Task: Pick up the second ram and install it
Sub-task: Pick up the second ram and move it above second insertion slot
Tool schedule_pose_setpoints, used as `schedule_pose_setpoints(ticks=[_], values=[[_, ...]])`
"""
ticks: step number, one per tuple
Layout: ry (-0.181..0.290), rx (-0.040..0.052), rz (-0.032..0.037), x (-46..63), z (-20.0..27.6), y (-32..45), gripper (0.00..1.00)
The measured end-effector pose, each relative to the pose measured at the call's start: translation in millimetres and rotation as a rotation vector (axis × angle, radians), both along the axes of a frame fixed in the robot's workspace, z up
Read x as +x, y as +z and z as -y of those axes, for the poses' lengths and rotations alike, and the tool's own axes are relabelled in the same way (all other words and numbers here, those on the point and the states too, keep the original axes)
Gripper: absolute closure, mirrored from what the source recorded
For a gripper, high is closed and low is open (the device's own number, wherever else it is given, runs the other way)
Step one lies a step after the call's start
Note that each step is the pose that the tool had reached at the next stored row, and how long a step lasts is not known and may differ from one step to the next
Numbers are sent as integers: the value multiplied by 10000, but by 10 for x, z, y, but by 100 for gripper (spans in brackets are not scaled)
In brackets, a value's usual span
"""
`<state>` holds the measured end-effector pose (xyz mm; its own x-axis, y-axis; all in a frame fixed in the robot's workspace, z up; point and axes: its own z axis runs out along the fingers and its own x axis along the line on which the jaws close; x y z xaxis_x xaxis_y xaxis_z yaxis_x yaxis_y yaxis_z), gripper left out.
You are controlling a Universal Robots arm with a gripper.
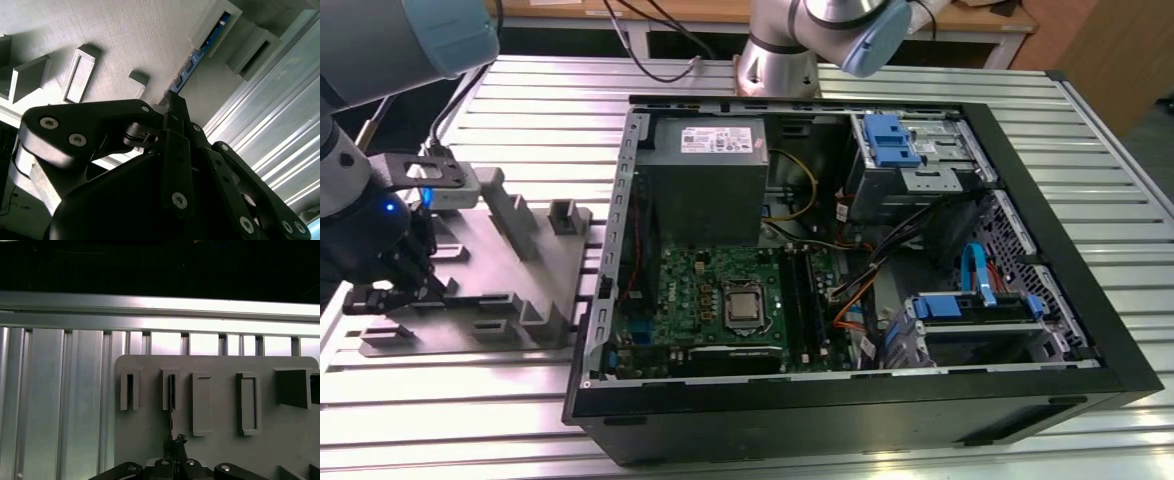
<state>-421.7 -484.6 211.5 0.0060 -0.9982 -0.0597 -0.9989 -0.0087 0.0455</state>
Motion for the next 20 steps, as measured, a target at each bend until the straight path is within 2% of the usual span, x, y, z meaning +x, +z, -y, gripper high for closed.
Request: schedule_pose_setpoints(ticks=[1,2,3,11,12,14,17,20], values=[[0,0,0,0,0,0,85],[1,0,0,0,0,0,85],[1,-1,-1,0,1,0,79],[1,0,-1,0,0,0,78],[1,0,-1,0,1,0,71],[12,1,0,0,1,-2,71],[368,1,-1,0,0,-10,71],[477,0,-2,0,1,-23,71]])
